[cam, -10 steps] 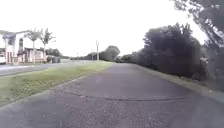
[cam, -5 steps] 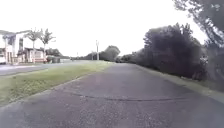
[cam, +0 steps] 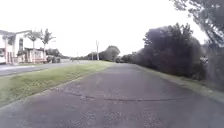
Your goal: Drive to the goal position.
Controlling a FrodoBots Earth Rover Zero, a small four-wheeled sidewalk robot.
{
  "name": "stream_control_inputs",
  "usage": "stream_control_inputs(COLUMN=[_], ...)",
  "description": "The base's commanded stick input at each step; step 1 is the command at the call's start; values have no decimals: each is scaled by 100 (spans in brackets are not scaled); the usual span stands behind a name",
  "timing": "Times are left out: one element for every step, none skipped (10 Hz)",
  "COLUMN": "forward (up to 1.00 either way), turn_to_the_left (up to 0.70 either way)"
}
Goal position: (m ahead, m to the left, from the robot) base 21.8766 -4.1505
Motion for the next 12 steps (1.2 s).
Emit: stream_control_inputs(forward=[5,5,5,5,5,5,5,5,5,5,6,5], turn_to_the_left=[0,0,0,0,0,0,0,0,0,0,0,0])
